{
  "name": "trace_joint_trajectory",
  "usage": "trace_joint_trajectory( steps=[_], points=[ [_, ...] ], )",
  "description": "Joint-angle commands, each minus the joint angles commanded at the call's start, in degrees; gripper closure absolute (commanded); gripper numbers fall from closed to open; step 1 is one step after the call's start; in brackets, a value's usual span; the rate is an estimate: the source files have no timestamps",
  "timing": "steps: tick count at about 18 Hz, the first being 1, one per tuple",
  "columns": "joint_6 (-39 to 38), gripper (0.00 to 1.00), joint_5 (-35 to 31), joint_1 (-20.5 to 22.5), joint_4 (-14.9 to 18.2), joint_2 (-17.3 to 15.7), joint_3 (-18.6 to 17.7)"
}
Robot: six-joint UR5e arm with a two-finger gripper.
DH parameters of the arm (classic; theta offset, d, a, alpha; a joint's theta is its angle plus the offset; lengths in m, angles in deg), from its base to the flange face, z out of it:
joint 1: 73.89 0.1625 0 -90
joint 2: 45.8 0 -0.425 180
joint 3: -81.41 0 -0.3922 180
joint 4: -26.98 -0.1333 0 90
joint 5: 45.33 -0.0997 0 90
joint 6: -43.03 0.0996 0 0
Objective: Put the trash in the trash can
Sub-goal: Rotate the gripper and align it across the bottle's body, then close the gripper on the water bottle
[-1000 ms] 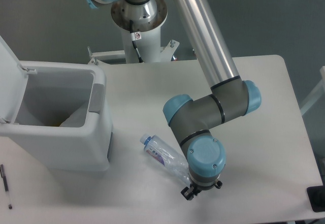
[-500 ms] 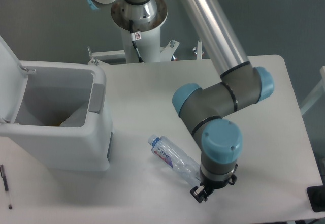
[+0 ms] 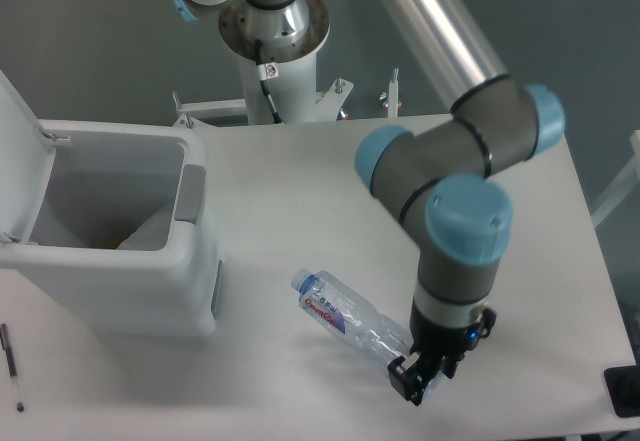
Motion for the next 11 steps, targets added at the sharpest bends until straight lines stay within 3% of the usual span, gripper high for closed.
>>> trace_joint_trajectory(
  steps=[7,11],
  points=[
    [0.00,0.49,13.01,1.23,-0.45,-3.43,4.39],
    [-0.17,0.49,15.66,1.23,-0.45,-3.79,6.94]
  ],
)
